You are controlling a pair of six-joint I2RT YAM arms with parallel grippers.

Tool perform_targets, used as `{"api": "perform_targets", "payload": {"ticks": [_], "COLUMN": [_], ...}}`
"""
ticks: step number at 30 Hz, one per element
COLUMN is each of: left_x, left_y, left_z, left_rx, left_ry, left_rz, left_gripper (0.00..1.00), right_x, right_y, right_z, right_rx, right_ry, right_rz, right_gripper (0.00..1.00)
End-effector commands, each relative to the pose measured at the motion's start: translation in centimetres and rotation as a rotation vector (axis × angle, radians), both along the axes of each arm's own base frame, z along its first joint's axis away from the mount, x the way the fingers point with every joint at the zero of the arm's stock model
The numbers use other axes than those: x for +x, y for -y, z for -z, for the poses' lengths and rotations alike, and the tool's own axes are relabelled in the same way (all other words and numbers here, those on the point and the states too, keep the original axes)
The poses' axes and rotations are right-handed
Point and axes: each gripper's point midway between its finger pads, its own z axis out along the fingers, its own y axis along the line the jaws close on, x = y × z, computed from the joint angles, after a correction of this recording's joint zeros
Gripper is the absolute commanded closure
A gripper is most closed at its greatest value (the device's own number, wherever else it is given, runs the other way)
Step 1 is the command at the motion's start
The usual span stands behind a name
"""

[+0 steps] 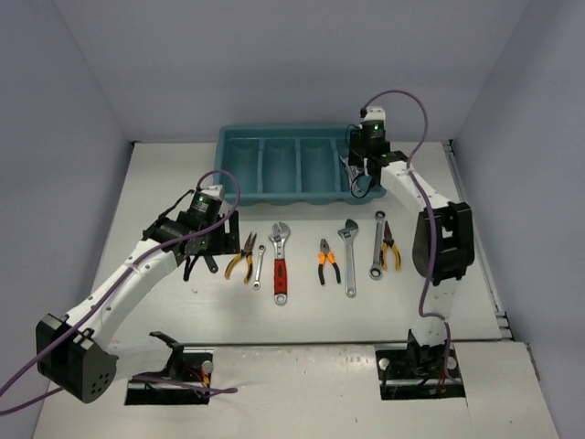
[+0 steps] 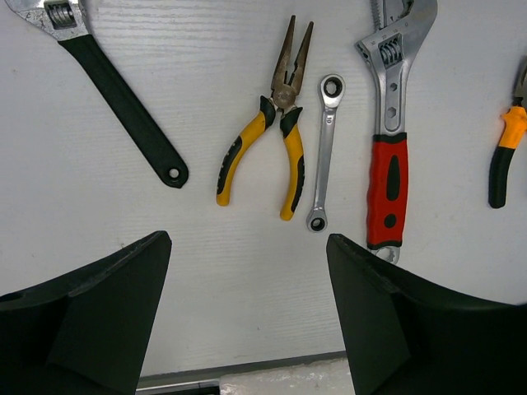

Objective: Sort the tools into containers

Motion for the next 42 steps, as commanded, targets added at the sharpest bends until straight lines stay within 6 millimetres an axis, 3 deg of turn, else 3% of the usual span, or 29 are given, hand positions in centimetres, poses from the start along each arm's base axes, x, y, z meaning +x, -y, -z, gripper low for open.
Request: {"api": "perform_targets", "payload": {"ticks": [1, 3, 5, 10, 15, 19, 27, 35, 42], "left_x": [2.0, 2.3, 2.7, 3.3, 3.3, 3.1, 1.9, 1.2, 1.2], "left_y": [0.5, 0.9, 1.2, 1.7, 2.2, 2.3, 1.8, 1.4, 1.6], "left_z": [-2.2, -2.7, -2.7, -2.7, -2.4, -2.3, -1.7, -1.6, -1.3], "left_rx": [-0.006, -0.015, -0.018, -0.018, -0.024, -0.030, -0.037, -0.043, -0.050], "left_ry": [0.055, 0.061, 0.054, 0.046, 0.029, 0.024, 0.012, 0.019, 0.005], "left_rz": [0.008, 0.018, 0.027, 0.047, 0.075, 0.085, 0.072, 0.058, 0.049], "left_gripper": [0.26, 0.26, 0.26, 0.26, 0.26, 0.26, 0.26, 0.26, 0.26], "right_x": [-5.1, -8.0, -10.6, -17.4, -20.4, -21.1, -20.2, -19.8, -20.6], "right_y": [1.7, 2.1, 2.3, 2.6, 2.8, 2.4, 3.4, 4.8, 5.3], "right_z": [-8.0, -5.1, -4.5, 2.6, 7.8, 10.2, 12.2, 12.0, 12.7], "right_rx": [0.096, 0.106, 0.138, 0.189, 0.220, 0.223, 0.171, 0.136, 0.146], "right_ry": [0.135, 0.052, 0.026, -0.175, -0.316, -0.392, -0.435, -0.412, -0.433], "right_rz": [0.067, 0.083, 0.084, 0.107, 0.129, 0.116, 0.143, 0.196, 0.226], "right_gripper": [0.58, 0.58, 0.58, 0.59, 0.60, 0.62, 0.64, 0.65, 0.64]}}
